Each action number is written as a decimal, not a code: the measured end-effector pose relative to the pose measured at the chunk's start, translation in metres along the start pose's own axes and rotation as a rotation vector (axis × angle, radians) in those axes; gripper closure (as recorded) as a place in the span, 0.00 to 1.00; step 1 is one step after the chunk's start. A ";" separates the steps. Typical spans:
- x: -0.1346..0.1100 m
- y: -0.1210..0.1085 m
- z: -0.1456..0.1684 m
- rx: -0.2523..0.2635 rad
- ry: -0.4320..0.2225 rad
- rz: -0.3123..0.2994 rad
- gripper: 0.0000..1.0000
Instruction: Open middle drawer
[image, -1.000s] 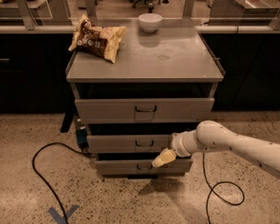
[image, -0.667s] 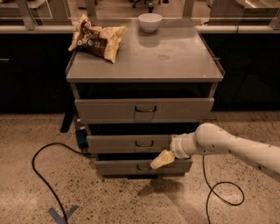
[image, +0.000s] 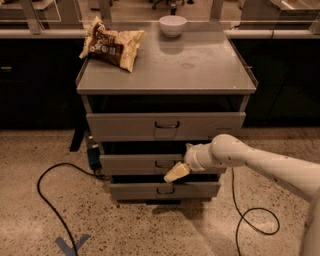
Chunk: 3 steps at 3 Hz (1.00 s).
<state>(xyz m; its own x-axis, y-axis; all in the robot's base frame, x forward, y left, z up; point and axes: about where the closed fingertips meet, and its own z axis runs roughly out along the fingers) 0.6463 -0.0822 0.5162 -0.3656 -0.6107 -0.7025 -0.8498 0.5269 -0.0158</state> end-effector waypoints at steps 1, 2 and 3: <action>-0.006 -0.014 0.019 -0.046 0.023 -0.012 0.00; 0.012 -0.020 0.026 -0.108 0.064 0.029 0.00; 0.042 -0.014 0.042 -0.164 0.108 0.075 0.00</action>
Offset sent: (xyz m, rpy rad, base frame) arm 0.0246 -0.0193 -0.0456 -0.0021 0.2151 0.0636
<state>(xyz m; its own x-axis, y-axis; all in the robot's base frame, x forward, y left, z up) 0.6587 -0.0905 0.4570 -0.4614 -0.6381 -0.6164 -0.8658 0.4754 0.1559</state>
